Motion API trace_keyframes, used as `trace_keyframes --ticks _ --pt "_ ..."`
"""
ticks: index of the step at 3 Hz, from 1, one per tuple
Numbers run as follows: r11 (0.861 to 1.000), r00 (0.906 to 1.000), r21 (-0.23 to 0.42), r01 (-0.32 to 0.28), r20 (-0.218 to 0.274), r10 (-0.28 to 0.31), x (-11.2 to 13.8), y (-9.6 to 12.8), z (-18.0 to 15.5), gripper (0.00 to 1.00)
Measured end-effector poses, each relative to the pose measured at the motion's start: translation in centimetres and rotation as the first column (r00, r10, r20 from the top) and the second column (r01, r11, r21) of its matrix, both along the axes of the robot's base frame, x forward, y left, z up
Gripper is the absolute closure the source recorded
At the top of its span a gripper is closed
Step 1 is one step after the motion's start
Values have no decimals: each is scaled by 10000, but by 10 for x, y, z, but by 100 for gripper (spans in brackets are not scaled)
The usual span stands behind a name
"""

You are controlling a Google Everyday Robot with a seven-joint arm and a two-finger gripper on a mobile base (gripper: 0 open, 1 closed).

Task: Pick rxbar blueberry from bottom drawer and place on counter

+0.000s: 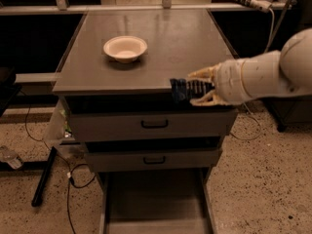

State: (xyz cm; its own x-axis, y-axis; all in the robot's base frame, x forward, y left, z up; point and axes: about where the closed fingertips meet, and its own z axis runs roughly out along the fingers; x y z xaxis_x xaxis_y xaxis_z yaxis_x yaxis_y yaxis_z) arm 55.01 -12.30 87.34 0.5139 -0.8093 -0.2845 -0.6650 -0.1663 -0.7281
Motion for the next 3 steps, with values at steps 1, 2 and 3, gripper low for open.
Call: trace_keyframes --ticks 1,2,3 --pt "9982 9981 -379 -469 376 483 25 5 54 100" --pt "9930 9912 -97 -1178 -618 1170 60 15 54 100" --pt "9805 9502 744 -1819 -2433 1947 101 33 9 100"
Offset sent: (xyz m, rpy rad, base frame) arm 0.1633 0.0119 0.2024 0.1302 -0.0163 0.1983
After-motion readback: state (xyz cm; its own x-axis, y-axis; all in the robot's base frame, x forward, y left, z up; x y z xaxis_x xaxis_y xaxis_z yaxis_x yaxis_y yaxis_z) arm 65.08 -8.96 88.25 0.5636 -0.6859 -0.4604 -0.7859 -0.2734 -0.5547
